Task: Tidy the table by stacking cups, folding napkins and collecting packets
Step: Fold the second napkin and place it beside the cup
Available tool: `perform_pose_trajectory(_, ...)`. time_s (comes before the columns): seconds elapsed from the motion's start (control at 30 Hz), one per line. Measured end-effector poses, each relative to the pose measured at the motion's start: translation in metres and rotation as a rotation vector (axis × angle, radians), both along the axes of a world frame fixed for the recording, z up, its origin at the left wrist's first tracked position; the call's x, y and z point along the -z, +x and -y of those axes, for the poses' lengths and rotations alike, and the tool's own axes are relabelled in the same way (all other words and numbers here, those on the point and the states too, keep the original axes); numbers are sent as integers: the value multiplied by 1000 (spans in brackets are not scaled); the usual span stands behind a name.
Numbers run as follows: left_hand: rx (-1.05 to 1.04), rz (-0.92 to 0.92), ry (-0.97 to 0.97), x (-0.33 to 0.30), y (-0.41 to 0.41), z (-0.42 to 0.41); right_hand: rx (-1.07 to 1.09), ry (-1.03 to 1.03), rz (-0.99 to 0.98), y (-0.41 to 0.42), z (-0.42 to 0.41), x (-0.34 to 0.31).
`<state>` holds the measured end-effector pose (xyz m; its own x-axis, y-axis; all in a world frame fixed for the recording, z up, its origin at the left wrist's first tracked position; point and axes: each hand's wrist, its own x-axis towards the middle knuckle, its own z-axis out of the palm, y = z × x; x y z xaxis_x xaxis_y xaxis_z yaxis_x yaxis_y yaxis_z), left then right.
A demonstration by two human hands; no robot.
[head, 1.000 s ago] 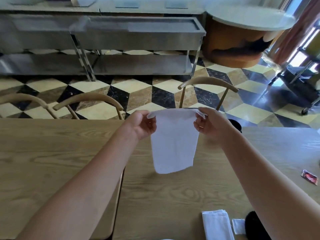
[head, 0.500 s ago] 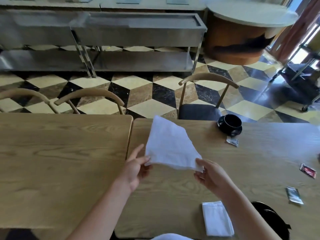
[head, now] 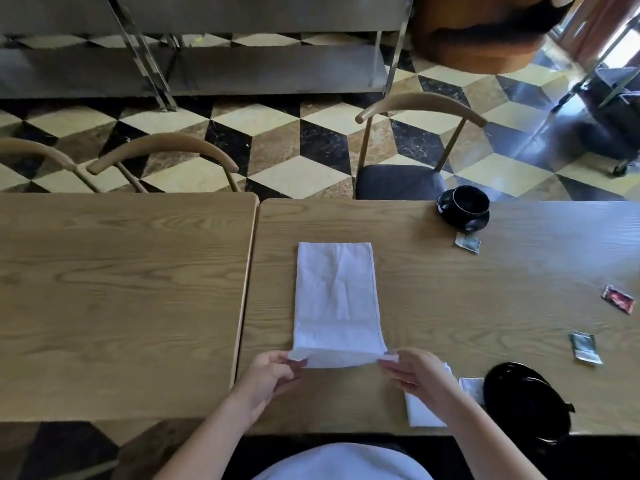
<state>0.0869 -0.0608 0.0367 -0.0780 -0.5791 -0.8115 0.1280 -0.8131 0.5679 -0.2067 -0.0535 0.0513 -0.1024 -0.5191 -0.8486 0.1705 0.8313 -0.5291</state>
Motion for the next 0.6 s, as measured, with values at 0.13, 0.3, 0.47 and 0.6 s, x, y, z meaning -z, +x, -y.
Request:
perform_pose_trajectory(0.13, 54, 244, -162, 0, -4, 43, -169, -153, 7, -11, 43, -6)
perform_pose_trajectory(0.3, 83, 449, -277, 4, -11, 119, -261, -245, -222, -15, 115, 0)
perform_pose_trajectory(0.47, 43, 455, -251, 23, -23, 185, -346, -290, -382, -20, 181, 22)
perform_pose_trajectory(0.6, 15, 486, -229, 45, -37, 219, -426, -301, -401, -20, 224, 52)
